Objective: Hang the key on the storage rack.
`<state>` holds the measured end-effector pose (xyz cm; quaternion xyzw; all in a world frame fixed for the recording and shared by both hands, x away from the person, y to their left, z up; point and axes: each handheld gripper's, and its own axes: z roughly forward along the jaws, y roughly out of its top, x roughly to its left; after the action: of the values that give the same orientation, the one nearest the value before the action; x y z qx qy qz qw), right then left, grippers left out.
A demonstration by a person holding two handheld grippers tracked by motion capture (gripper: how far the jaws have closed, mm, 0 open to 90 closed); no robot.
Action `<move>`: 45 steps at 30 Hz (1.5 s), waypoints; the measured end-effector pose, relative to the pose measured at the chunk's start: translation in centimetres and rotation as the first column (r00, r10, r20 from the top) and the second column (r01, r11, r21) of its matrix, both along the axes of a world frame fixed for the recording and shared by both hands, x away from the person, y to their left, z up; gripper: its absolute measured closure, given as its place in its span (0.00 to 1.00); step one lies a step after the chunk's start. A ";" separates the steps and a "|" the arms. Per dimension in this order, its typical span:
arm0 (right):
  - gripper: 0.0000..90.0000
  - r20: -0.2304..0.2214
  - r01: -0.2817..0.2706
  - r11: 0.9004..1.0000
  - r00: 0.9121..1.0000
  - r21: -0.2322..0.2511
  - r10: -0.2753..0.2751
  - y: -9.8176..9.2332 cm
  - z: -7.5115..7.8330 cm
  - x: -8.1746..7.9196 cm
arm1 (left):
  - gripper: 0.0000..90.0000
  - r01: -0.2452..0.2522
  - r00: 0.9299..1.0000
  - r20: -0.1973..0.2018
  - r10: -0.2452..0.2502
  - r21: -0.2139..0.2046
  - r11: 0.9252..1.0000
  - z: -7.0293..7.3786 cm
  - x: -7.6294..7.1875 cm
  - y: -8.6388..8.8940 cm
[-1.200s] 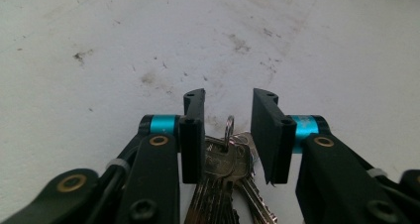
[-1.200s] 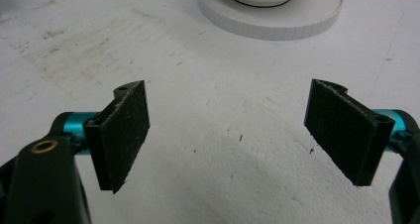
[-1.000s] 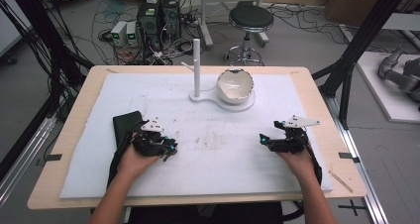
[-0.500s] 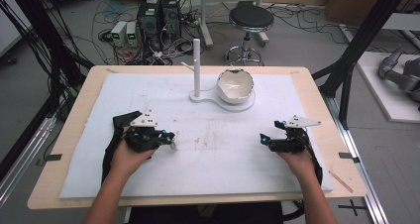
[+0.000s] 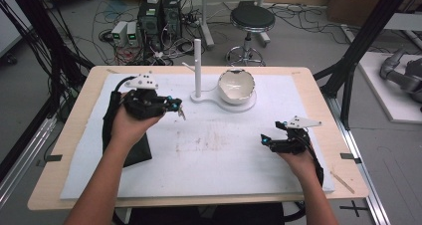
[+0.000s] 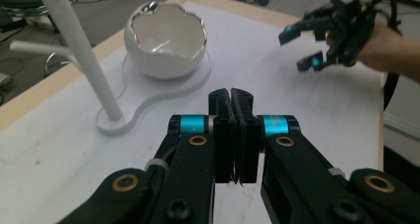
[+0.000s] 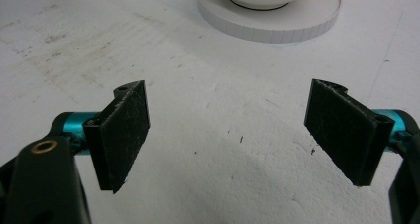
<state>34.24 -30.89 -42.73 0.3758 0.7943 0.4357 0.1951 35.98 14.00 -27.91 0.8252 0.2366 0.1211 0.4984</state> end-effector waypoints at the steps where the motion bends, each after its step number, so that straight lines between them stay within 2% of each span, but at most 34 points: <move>1: 0.20 0.003 0.001 1.000 1.000 0.002 -0.001 0.0 0.0 0.0 | 0.98 0.000 1.000 0.002 0.000 0.000 1.000 0.4 0.5 -0.4; 2: 0.20 -0.001 0.005 1.000 1.000 0.005 -0.005 0.0 0.0 0.0 | 0.98 0.007 1.000 0.006 -0.007 -0.005 1.000 1.0 1.4 -1.0; 3: 0.20 -0.001 0.005 1.000 1.000 0.005 -0.005 0.0 0.0 0.0 | 0.98 0.007 1.000 0.006 -0.007 -0.005 1.000 1.0 1.4 -1.0; 9: 0.20 0.001 0.003 1.000 1.000 0.009 -0.003 -0.1 0.0 0.1 | 0.98 -0.005 1.000 0.009 0.005 -0.017 1.000 2.4 4.3 -2.8; 10: 0.20 -0.006 0.005 1.000 1.000 0.015 -0.005 -0.1 0.0 0.0 | 0.98 -0.007 1.000 0.010 0.007 0.006 1.000 2.9 5.3 -3.2; 11: 0.20 -0.006 0.005 1.000 1.000 0.012 -0.005 -0.1 0.0 0.1 | 0.98 -0.007 1.000 0.010 0.007 0.006 1.000 2.9 5.3 -3.2; 13: 0.20 -0.009 0.005 1.000 1.000 0.016 -0.004 -0.1 -0.1 0.1 | 0.98 -0.025 1.000 0.008 0.025 0.026 0.999 3.4 6.7 -3.8; 15: 0.20 -0.009 0.005 1.000 1.000 0.015 -0.005 -0.1 -0.1 0.1 | 0.98 -0.033 0.999 0.012 0.033 0.030 0.999 3.6 7.2 -3.9; 17: 0.20 -0.011 0.005 1.000 1.000 0.018 -0.005 -0.1 0.0 0.0 | 0.98 -0.057 0.998 0.013 0.057 0.029 0.998 3.8 8.5 -4.0; 18: 0.20 -0.011 0.005 1.000 1.000 0.018 -0.005 -0.1 0.0 0.0 | 0.98 -0.057 0.998 0.013 0.057 0.029 0.998 3.8 8.5 -4.0; 21: 0.20 -0.006 0.005 1.000 1.000 0.021 -0.005 -0.1 0.0 0.0 | 0.98 -0.073 0.997 0.011 0.073 0.014 0.997 3.9 9.6 -4.2; 23: 0.20 -0.006 0.005 1.000 1.000 0.025 -0.005 -0.2 0.0 0.0 | 0.98 -0.083 0.997 0.009 0.083 0.026 0.996 3.9 10.3 -4.3; 28: 0.20 -0.012 0.009 0.999 1.000 0.033 -0.009 -0.5 -0.2 -0.1 | 0.98 -0.104 0.995 0.010 0.104 0.031 0.994 4.0 11.4 -4.5; 34: 0.20 -0.013 0.014 0.999 1.000 0.038 -0.014 -0.8 -0.3 -0.1 | 0.98 -0.122 0.992 0.012 0.122 0.033 0.992 4.3 12.0 -4.3; 45: 0.20 -0.011 0.008 0.999 1.000 0.037 -0.008 -0.7 -0.3 -0.2 | 0.98 -0.141 0.990 -0.017 0.142 0.046 0.989 3.4 12.8 -4.3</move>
<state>34.07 -31.60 -43.04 0.3848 0.7856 0.4475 0.1858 48.80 9.69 -24.56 0.8184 0.2969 0.1531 0.4677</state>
